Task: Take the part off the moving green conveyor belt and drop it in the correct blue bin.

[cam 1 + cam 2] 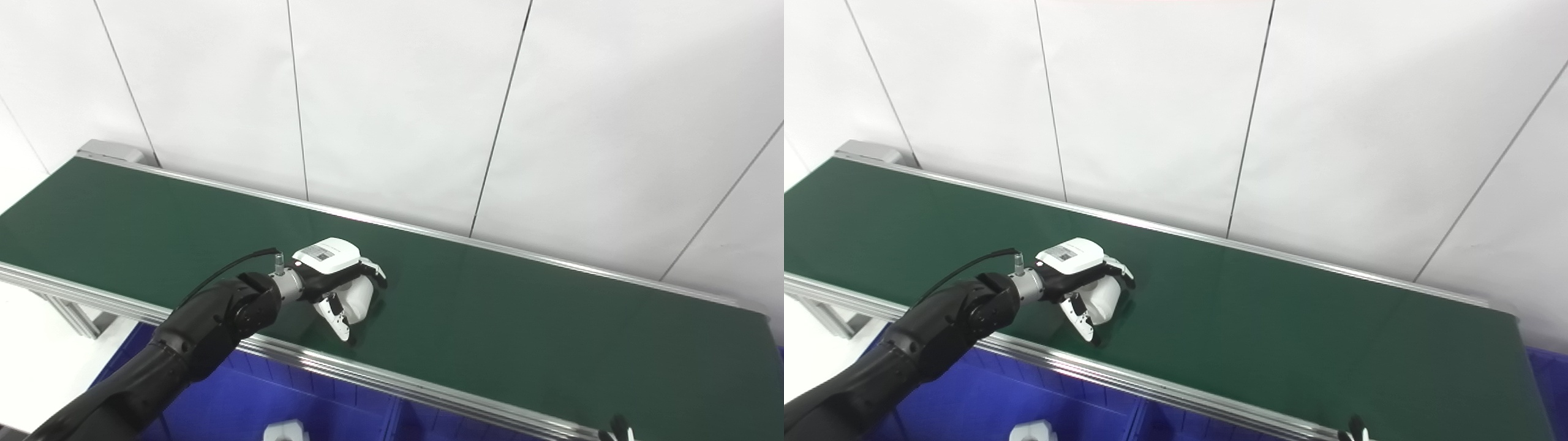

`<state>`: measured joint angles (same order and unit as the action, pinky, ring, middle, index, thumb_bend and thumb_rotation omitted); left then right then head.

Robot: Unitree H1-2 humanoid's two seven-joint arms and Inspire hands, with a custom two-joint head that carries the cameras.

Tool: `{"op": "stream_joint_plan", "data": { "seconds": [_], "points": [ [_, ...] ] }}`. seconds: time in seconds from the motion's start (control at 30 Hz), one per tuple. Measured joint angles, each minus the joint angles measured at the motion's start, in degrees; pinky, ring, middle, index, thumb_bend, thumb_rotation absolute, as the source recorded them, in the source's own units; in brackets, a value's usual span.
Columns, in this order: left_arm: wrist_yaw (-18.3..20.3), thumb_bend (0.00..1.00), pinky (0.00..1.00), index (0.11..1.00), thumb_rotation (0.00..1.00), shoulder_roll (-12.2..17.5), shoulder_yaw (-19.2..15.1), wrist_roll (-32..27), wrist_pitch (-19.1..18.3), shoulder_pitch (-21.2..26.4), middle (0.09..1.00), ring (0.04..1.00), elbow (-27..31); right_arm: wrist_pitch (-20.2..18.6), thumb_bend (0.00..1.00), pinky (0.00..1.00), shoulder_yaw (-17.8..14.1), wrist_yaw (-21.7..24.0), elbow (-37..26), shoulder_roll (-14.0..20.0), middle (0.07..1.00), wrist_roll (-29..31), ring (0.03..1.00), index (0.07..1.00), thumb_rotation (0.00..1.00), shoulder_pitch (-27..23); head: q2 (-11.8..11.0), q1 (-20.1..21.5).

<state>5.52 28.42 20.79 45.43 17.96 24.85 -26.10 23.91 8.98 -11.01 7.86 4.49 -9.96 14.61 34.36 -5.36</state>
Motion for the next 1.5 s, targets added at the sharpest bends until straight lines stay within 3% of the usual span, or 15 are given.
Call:
{"op": "stream_joint_plan", "data": {
  "seconds": [0.03, 0.07, 0.1, 0.13, 0.23, 0.4, 0.6, 0.8, 0.97, 1.07, 1.23, 1.5],
  "points": [
    [-1.33, 0.86, 0.55, 0.616, 0.1, -0.18, -0.1, 0.13, 0.07, -0.06, 0.611, 0.576, -0.25, 0.0, 0.67, 0.94, 0.0, 0.01, -0.02, 0.0, 0.993, 0.0, 0.953, 1.0, 1.0, 0.01, 0.0, 0.0],
    [-3.94, 0.66, 0.49, 0.539, 0.04, -0.54, -0.22, 1.06, 0.4, -0.09, 0.541, 0.511, -0.92, 0.0, 0.66, 0.93, -0.03, 0.01, -0.03, 0.0, 0.99, -0.01, 0.949, 1.0, 1.0, 0.05, 0.09, 0.0],
    [-6.65, 0.57, 0.44, 0.505, 0.01, -0.96, -0.46, 1.28, 1.0, -0.17, 0.504, 0.463, -1.64, 0.0, 0.66, 0.93, -0.05, 0.02, -0.08, 0.0, 0.989, -0.06, 0.948, 1.0, 1.0, 0.07, 0.09, 0.0],
    [-9.46, 0.56, 0.44, 0.502, 0.01, -1.51, -0.51, 1.37, 1.76, -0.19, 0.5, 0.456, -2.52, 0.0, 0.66, 0.93, -0.09, 0.01, -0.12, 0.0, 0.989, -0.11, 0.948, 1.0, 1.0, 0.11, 0.09, 0.0],
    [-12.41, 0.53, 0.39, 0.494, 0.0, -2.28, -0.36, 1.86, 3.77, -0.27, 0.483, 0.42, -2.92, 0.0, 0.66, 0.93, -0.18, 0.14, -0.3, -0.11, 0.986, -0.1, 0.947, 1.0, 1.0, 0.11, 0.18, 0.0],
    [-12.62, 0.52, 0.37, 0.507, 0.0, -2.34, 0.45, 3.05, 4.2, -0.27, 0.458, 0.388, -1.78, 0.0, 0.67, 0.93, -0.32, 0.27, -0.35, -0.35, 0.981, -0.1, 0.943, 0.999, 1.0, 0.11, 0.35, -0.09],
    [-11.02, 0.52, 0.32, 0.509, 0.0, -1.28, 1.99, 5.24, 4.14, -0.11, 0.44, 0.351, 1.84, 0.0, 0.66, 0.93, -0.45, 0.54, -0.64, -0.42, 0.985, -0.12, 0.945, 1.0, 1.0, 0.1, 0.62, 0.0],
    [-6.99, 0.52, 0.33, 0.504, 0.0, 0.05, 1.91, 4.95, 3.93, -0.16, 0.456, 0.375, 6.04, 0.0, 0.67, 0.93, -0.45, 0.78, -1.42, -0.91, 0.986, -0.63, 0.944, 1.0, 1.0, -0.2, 0.97, 0.09],
    [-2.95, 0.52, 0.36, 0.5, 0.0, 0.94, 0.62, 2.9, 3.24, -0.75, 0.468, 0.398, 11.65, 0.0, 0.67, 0.93, -0.66, 1.4, -2.17, -1.44, 0.981, -0.61, 0.941, 0.999, 1.0, -0.12, 2.99, -0.61],
    [-0.34, 0.52, 0.34, 0.513, 0.0, 1.6, -0.54, 0.97, 3.07, -2.57, 0.444, 0.371, 17.74, -0.07, 0.67, 0.93, -1.04, 1.74, -3.62, -1.63, 0.986, -0.56, 0.945, 1.0, 1.0, -0.07, 4.57, -0.97],
    [2.64, 0.52, 0.32, 0.515, 0.0, 2.43, -2.66, 0.34, 2.64, -6.81, 0.437, 0.359, 25.05, -1.72, 0.67, 0.94, -1.53, 3.2, -7.18, -1.63, 0.998, -0.41, 0.952, 1.0, 1.0, -0.18, 9.93, -2.55],
    [6.66, 0.52, 0.35, 0.486, 0.0, 2.73, -8.49, -1.58, -2.43, -18.8, 0.487, 0.426, 36.3, -2.69, 0.66, 0.91, -2.71, 4.81, -7.52, -1.61, 1.0, 0.46, 0.947, 1.0, 1.0, -2.41, 12.92, -4.13]
  ]
}}
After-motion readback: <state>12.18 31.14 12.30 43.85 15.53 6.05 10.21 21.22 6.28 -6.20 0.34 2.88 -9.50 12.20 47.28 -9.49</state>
